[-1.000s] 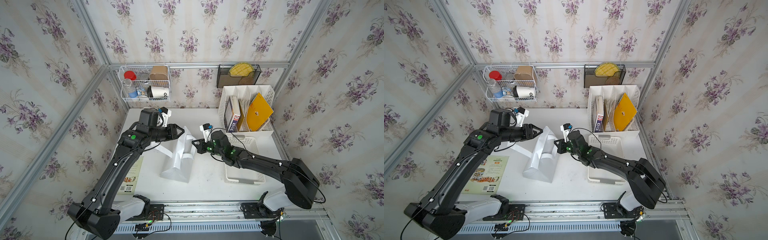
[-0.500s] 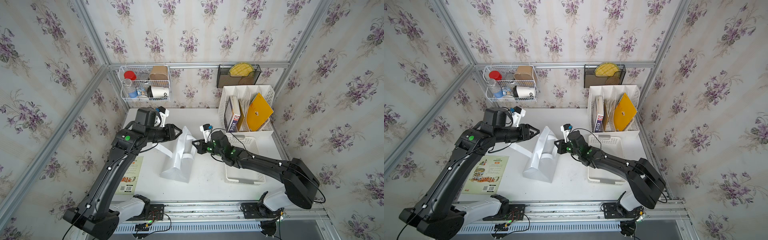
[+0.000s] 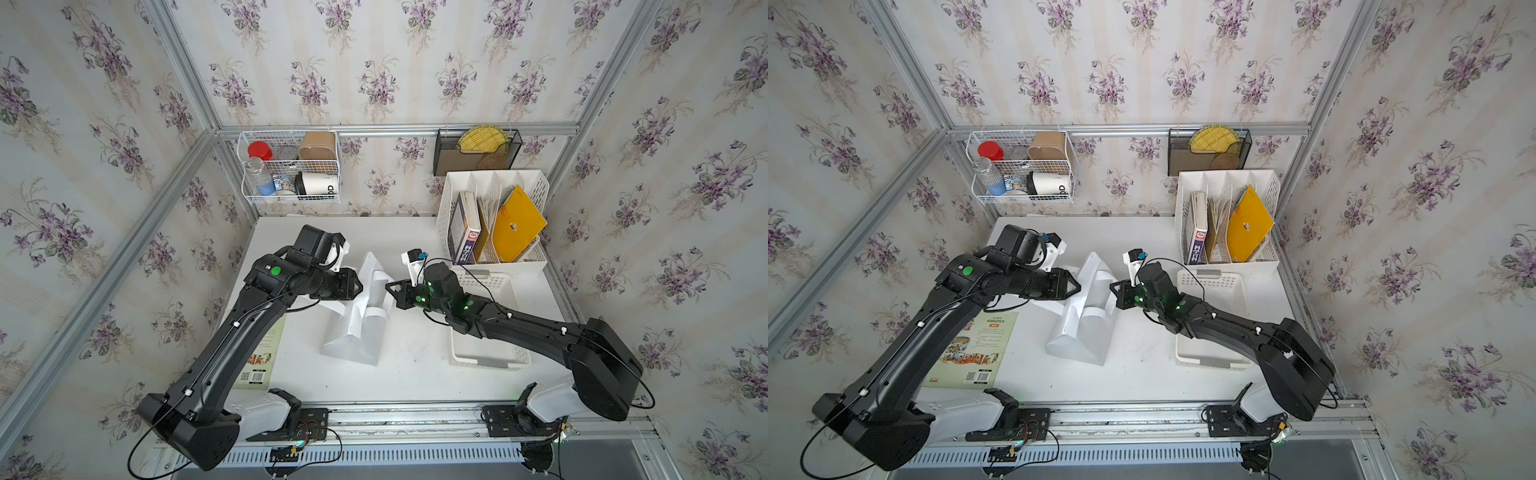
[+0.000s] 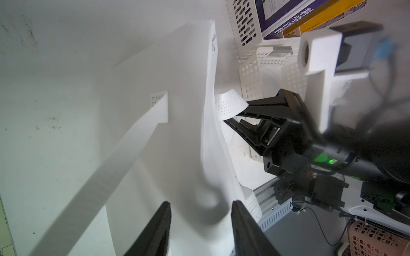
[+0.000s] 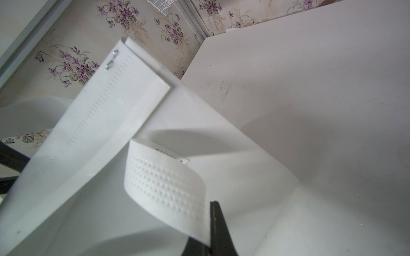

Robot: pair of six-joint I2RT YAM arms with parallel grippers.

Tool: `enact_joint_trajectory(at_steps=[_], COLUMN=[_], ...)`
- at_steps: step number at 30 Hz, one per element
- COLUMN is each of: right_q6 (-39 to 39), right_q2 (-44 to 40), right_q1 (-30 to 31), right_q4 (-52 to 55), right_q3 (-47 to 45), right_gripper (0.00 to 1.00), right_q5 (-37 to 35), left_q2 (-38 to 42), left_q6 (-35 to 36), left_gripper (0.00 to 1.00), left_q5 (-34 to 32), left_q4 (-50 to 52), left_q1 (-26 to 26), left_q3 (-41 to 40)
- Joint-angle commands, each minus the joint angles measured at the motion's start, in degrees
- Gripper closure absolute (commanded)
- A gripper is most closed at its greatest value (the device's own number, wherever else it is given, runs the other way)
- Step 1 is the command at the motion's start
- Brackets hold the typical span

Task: Place the ice pack in the delivery bag
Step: Seal the delivery bag at the center of the board.

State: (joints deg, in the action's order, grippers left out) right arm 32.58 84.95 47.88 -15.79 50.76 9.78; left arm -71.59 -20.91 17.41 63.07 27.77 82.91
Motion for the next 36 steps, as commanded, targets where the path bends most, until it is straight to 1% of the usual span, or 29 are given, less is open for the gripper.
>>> enact_joint_trajectory(at_steps=[1, 5, 10, 14, 16, 17, 18, 20, 22, 27, 30, 32, 33, 34, 36], right_q6=[0.0, 0.0, -0.1, -0.1, -0.1, -0.1, -0.1, -0.1, -0.1, 0.0, 0.0, 0.0, 0.0, 0.0, 0.0], right_q2=[-0.4, -0.3, -0.7, -0.7, -0.8, -0.9, -0.9, -0.9, -1.0, -1.3, -1.6, -1.8, -2.0, -2.1, -2.3], right_q1=[0.0, 0.0, 0.0, 0.0, 0.0, 0.0, 0.0, 0.1, 0.0, 0.0, 0.0, 0.0, 0.0, 0.0, 0.1], right_q4=[-0.5, -0.7, -0.5, -0.5, -0.5, -0.5, -0.4, -0.4, -0.4, -0.3, -0.1, 0.1, 0.3, 0.3, 0.3], right_q3=[-0.1, -0.1, -0.4, -0.3, -0.3, -0.2, -0.2, -0.2, -0.2, 0.0, -0.1, -0.2, -0.3, -0.3, -0.4], right_gripper=[1.0, 1.0, 1.0, 1.0, 1.0, 1.0, 1.0, 1.0, 1.0, 1.0, 1.0, 1.0, 1.0, 1.0, 1.0], right_q5=[0.4, 0.8, 0.6, 0.6, 0.7, 0.6, 0.6, 0.7, 0.6, 0.5, 0.2, 0.0, -0.2, -0.3, -0.4], left_q2=[-0.2, -1.7, -3.7, -4.9, -5.2, -5.2, -5.4, -5.7, -6.2, -7.4, -6.3, -5.3, -4.9, -4.5, -3.6], left_q6=[0.6, 0.1, 0.3, 0.7, 0.9, 0.9, 1.0, 1.2, 1.2, 1.2, 0.6, 0.1, -0.2, -0.5, -1.1], left_gripper=[0.51, 0.51, 0.57, 0.61, 0.66, 0.71, 0.8, 0.91, 1.0, 1.0, 1.0, 1.0, 0.94, 0.82, 0.65], left_q5=[0.3, 0.7, 0.0, -1.8, -2.8, -3.2, -3.2, -3.2, -3.1, -3.0, -2.7, -0.9, 0.0, 0.7, 2.0], left_q4=[-1.3, -2.3, -2.8, -1.8, -1.5, -1.5, -1.5, -1.5, -1.4, -0.7, -2.1, -2.7, -2.8, -2.8, -2.4], left_q1=[0.2, 0.2, 0.2, 0.2, 0.2, 0.2, 0.2, 0.2, 0.2, 0.2, 0.2, 0.2, 0.2, 0.2, 0.2], left_q3=[-0.3, -0.3, -0.6, -0.6, -1.0, -1.1, -1.3, -1.4, -1.1, 1.0, 0.9, 1.4, 1.8, 2.2, 2.9])
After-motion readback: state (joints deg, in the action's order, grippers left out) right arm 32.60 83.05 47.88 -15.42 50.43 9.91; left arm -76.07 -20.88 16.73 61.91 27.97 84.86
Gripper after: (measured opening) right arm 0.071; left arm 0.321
